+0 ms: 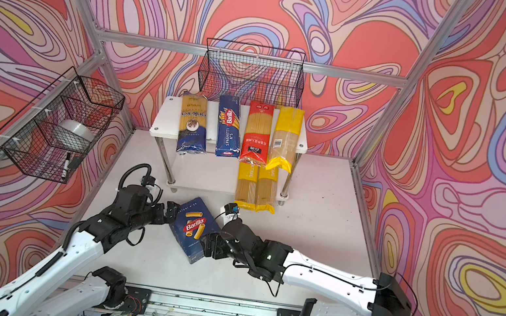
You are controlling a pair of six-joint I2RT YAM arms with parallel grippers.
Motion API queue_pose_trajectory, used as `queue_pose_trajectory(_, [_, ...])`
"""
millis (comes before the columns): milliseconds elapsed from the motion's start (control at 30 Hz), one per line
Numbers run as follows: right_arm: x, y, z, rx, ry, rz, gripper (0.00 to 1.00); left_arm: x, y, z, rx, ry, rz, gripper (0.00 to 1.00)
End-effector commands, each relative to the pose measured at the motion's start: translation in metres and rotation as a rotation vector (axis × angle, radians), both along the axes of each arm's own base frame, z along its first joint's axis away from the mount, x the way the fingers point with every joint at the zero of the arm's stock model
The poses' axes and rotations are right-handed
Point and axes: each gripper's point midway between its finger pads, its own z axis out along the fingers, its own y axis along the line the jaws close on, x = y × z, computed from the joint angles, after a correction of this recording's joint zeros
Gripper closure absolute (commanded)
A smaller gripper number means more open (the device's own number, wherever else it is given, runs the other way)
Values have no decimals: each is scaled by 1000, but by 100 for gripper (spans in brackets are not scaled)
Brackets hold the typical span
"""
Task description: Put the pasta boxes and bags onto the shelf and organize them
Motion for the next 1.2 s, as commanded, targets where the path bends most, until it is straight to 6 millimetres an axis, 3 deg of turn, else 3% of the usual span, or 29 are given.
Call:
queue_pose_trajectory(0, [-13, -5, -26, -18, 27, -66, 13, 19, -26, 6, -57, -103, -138, 0])
queue_pose_trajectory(100, [-19, -1, -42, -23, 33, -79, 13, 26, -29, -7, -31, -102, -158, 0])
queue_pose_trajectory(300, [-15, 5, -47, 52, -19, -84, 13, 39, -14, -17, 39, -104, -106, 0])
queue_pose_trajectory(333, [-13, 3, -47, 63, -26, -100, 13, 33, -14, -30, 29, -77, -118, 0])
queue_pose_trajectory(633, [-9, 1, -52, 116, -51, -124, 11, 34, -33, -46, -40, -14, -203, 0])
queue_pose_trajectory(867, [-4, 14, -52, 130, -68, -112, 6, 20, -45, -52, -126, 22, -245, 0])
queue_pose_trajectory(1167, [15, 5, -70, 129, -12, -152, 6, -9, -43, -53, -201, 62, -220, 0])
